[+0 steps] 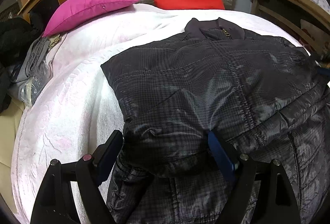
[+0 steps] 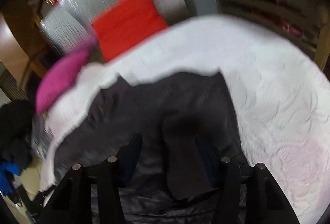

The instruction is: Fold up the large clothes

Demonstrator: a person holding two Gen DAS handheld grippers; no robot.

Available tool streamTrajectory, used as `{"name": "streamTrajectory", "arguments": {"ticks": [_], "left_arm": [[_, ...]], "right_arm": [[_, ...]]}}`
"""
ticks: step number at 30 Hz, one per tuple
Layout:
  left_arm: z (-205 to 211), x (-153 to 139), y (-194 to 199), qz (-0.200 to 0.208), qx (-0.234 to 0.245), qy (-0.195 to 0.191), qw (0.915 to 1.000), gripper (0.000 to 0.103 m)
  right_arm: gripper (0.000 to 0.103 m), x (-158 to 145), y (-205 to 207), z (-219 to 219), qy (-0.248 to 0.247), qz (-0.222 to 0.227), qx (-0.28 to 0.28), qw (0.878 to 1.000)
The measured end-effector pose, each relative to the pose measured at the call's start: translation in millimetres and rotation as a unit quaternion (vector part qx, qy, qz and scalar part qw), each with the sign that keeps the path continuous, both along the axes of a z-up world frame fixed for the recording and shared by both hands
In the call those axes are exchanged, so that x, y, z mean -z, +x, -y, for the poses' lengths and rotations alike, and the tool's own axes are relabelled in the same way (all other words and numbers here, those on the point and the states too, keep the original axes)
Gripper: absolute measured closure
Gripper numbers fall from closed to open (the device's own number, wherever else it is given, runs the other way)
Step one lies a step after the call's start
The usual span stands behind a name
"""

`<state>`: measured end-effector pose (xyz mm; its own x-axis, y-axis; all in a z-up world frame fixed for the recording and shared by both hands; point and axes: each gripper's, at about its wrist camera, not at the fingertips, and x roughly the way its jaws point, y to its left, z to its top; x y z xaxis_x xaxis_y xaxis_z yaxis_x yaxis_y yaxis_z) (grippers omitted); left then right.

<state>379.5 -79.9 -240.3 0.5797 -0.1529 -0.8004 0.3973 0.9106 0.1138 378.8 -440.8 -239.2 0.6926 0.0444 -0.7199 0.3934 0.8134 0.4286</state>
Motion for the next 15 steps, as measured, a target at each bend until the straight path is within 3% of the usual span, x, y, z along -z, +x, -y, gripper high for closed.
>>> {"name": "streamTrajectory", "arguments": {"ticks": [2, 6, 8, 12, 15], "left_arm": [[1.0, 0.6, -0.1, 0.000, -0.001, 0.001, 1.0000, 0.017], [0.5, -1.4, 1.7, -0.006, -0.003, 0.001, 1.0000, 0.016], [-2.7, -7.4, 4.5, -0.007, -0.005, -0.007, 0.9999, 0.017], [-17.2, -31.1, 9.5, 0.018, -0.025, -0.060, 0.9977, 0.017], [-17.1, -33.8, 14.9, 0.020, -0.035, -0.087, 0.9954, 0.017]], "right_arm": [[0.050, 18.8, 6.9, 1.1, 0.003, -0.041, -0.014, 0.999], [0.050, 17.6, 4.0, 0.4, 0.000, -0.046, -0.025, 0.999], [0.051, 10.6, -3.4, 0.9, 0.002, -0.034, -0.021, 0.999], [0.048, -15.5, -21.6, -5.5, 0.002, 0.025, -0.045, 0.999], [0.048, -14.8, -19.3, -19.4, 0.005, 0.029, -0.088, 0.996]]}}
